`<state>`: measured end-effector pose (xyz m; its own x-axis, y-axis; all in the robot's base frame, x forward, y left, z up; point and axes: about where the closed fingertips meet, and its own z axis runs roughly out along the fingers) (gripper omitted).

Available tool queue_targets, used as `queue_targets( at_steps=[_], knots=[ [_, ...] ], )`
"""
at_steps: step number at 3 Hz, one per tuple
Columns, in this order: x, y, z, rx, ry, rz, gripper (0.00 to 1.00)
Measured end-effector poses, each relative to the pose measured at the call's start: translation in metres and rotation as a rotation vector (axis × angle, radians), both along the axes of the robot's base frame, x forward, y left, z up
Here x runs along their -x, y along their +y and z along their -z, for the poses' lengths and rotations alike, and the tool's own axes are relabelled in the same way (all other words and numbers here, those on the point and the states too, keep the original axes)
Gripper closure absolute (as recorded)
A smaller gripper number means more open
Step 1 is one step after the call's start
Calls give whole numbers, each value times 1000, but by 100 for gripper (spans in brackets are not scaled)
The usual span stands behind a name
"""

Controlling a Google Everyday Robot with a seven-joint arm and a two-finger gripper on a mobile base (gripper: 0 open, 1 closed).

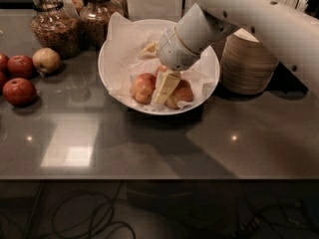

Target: Pick apple from white bowl

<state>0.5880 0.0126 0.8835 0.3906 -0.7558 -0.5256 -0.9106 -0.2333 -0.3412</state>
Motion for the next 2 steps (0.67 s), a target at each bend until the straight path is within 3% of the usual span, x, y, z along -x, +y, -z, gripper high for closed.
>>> queue_targets(
  at_steps=[1, 2],
  knots=[
    [-8, 14, 22, 1, 25, -1, 0],
    [-8, 14, 22, 1, 25, -1, 0]
  ],
)
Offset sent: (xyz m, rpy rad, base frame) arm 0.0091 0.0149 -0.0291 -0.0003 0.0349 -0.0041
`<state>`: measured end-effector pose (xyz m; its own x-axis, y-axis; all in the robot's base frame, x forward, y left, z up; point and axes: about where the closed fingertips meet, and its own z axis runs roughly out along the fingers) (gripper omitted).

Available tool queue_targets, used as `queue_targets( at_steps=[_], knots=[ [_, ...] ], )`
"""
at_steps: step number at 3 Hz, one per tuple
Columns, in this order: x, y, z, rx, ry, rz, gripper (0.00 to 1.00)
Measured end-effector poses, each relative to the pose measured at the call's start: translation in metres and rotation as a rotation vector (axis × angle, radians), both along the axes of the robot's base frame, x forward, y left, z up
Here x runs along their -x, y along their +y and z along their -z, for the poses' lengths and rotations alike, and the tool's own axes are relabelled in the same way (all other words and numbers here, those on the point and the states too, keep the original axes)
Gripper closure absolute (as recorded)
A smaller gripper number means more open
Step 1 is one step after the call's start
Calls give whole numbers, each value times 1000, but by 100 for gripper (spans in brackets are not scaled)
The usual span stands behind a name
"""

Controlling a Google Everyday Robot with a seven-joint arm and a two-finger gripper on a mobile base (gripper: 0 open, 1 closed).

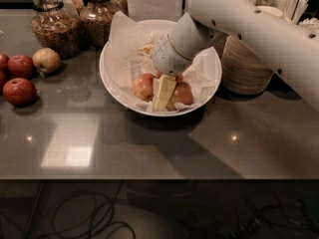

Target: Pick apple from white bowl

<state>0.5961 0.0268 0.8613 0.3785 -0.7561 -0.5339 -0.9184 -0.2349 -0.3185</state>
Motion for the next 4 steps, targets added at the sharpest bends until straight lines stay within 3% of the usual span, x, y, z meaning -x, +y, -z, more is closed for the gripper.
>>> queue_targets(
  at_steps=[1, 4],
  knots=[
    [0, 0, 0, 0, 0, 0, 8],
    [0, 0, 0, 0, 0, 0, 78]
  ],
)
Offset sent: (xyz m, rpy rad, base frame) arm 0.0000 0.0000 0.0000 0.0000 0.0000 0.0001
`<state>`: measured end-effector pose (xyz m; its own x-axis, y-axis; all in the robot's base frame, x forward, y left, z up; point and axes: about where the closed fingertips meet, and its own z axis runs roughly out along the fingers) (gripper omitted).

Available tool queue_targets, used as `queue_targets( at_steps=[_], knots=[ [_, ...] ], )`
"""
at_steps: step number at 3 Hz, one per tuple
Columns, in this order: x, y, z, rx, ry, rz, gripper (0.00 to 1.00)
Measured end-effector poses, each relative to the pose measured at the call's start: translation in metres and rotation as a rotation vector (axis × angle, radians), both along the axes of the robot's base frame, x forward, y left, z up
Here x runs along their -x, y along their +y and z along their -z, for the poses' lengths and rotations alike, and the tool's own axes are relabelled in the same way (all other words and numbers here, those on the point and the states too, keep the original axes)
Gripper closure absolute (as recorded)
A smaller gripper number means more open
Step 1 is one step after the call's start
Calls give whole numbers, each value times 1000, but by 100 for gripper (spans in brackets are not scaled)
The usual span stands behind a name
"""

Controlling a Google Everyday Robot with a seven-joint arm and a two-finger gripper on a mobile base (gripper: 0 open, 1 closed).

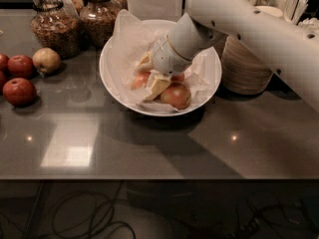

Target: Pick apple from white bowl

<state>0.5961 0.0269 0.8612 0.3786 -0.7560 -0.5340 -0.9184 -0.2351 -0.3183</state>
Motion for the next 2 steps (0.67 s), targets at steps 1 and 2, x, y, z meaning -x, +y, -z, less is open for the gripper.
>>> queue_targets(
  at_steps=[1, 2],
  knots=[
    [2, 1, 2, -9, 4, -3, 99],
    [10, -2, -1, -54, 0, 0, 100]
  ],
)
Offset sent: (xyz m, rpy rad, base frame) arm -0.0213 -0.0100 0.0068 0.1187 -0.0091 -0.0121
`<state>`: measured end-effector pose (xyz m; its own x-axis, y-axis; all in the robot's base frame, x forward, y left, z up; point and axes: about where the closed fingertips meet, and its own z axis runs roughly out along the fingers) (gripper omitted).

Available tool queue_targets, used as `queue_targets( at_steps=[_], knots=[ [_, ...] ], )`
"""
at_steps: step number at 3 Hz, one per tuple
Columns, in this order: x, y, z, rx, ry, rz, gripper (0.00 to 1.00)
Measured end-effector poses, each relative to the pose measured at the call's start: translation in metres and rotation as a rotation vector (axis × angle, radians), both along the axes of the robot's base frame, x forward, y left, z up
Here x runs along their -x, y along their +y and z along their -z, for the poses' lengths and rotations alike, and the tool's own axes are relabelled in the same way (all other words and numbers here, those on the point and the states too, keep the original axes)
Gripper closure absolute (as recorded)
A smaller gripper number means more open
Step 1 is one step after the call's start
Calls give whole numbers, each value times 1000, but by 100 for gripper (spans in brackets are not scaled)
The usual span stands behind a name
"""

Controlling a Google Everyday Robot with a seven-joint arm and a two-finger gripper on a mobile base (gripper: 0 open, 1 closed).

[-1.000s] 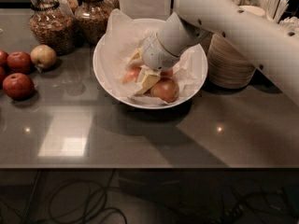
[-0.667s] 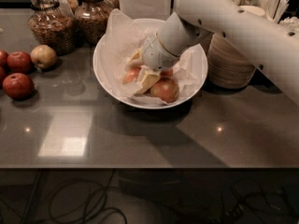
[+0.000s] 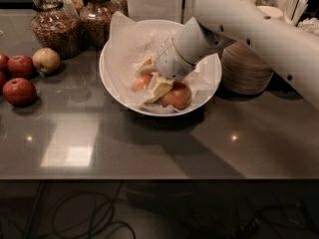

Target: Pick apple from white bowl

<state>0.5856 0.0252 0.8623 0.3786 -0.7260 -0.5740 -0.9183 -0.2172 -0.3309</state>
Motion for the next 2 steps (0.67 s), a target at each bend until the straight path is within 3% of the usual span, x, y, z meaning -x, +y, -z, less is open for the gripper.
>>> queue_targets(
  at_steps=[2],
  knots=[
    [14, -13, -35, -89, -73, 17, 100]
  ],
)
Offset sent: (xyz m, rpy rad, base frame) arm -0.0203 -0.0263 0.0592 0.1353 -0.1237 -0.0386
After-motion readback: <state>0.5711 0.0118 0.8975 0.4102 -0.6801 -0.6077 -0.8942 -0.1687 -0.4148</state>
